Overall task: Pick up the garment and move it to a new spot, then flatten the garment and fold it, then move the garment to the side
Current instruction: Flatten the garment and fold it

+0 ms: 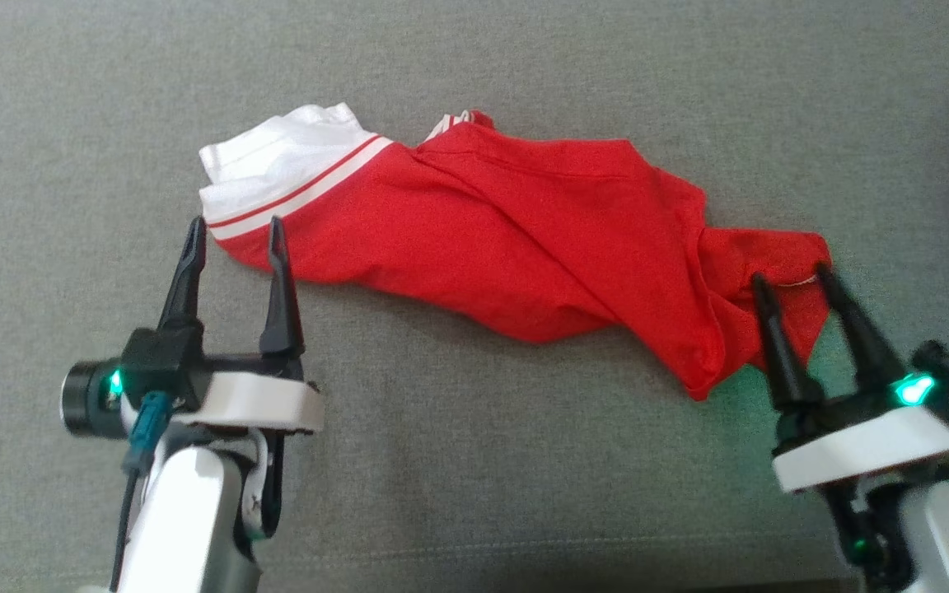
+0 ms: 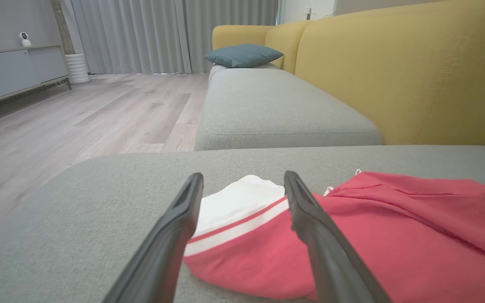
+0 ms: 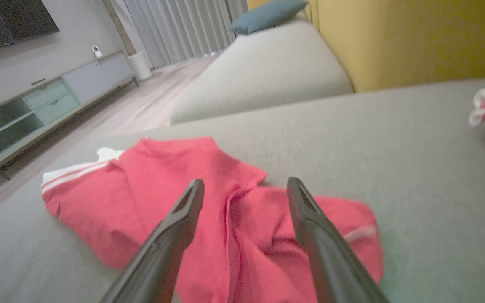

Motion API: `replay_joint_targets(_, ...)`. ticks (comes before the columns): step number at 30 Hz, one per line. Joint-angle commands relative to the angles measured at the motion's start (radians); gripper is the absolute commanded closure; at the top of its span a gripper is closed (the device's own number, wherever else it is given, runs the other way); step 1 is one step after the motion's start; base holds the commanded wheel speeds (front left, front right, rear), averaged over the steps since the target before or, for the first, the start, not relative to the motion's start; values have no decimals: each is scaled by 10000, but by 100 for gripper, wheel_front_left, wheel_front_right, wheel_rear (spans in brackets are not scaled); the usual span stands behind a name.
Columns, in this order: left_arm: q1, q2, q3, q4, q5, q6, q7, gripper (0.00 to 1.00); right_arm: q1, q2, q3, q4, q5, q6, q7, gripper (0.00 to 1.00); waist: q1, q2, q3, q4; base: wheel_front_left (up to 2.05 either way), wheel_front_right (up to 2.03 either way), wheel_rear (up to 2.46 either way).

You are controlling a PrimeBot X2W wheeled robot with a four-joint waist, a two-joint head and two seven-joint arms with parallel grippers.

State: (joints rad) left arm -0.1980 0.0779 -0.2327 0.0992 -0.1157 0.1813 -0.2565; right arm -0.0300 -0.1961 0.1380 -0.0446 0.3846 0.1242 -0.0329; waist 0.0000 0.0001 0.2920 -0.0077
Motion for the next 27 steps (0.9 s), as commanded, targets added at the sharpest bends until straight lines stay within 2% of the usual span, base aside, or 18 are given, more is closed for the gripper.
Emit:
replay_joint_targets(1,-80,203,437,-297,9,101,-53,0,-133,27,-99,-653,-273,65,-223,0,0,-1,-99,-36,0,0,0)
replay_joint_targets(12,237,401,522,-268,-27,183,-49,0,-261,295,-1117,-1420,-1024,65,-96,0,0,-1,-396,-61,0,0,0)
replay_joint_targets(27,283,517,470,-200,-188,222,174,0,-93,490,-1172,-1483,-927,65,121,0,0,-1,-444,-43,0,0,0)
